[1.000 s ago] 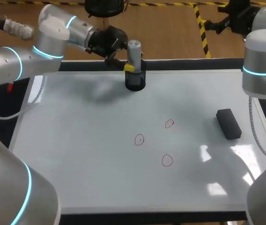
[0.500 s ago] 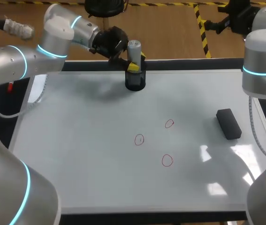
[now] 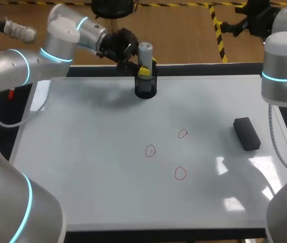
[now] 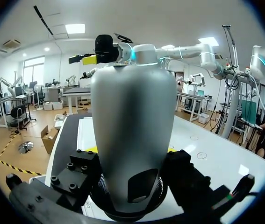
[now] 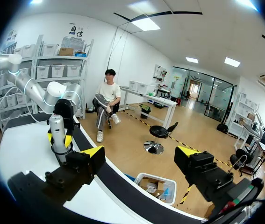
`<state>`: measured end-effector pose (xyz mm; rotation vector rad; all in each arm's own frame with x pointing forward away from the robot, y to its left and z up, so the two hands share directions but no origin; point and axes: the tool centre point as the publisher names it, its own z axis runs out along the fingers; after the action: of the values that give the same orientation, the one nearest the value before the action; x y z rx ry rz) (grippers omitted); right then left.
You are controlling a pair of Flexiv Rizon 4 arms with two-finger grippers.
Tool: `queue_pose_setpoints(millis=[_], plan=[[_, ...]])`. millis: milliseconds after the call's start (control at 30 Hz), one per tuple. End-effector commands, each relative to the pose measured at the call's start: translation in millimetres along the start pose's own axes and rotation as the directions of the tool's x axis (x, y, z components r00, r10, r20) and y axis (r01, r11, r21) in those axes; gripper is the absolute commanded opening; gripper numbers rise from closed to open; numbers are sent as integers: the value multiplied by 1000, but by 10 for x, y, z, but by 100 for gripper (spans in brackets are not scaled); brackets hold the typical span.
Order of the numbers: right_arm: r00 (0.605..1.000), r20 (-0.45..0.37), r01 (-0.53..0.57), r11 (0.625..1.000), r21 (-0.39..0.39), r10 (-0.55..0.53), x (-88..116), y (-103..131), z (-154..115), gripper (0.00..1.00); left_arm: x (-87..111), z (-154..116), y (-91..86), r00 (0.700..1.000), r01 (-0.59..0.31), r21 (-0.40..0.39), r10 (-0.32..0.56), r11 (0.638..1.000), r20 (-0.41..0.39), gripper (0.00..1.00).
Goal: Pick up the inspection probe, press it on each red-marked spot on the whiteboard one by one, put down the probe, pick up the eraser, and wipe off all the red marks.
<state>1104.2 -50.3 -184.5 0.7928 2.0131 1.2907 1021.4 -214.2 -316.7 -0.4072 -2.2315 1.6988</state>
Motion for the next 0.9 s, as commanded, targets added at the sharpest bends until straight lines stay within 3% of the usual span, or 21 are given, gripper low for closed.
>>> queue_pose_setpoints(millis=[33, 900], plan=[[1000, 0, 0, 1000, 0, 0, 0, 0, 0, 100, 20, -14, -22, 1000, -7, 1, 7, 1000, -1, 0], [1000, 0, 0, 1000, 0, 0, 0, 0, 0, 100, 49, -72, -471, 996, -94, -25, 94, 995, -1, 0]])
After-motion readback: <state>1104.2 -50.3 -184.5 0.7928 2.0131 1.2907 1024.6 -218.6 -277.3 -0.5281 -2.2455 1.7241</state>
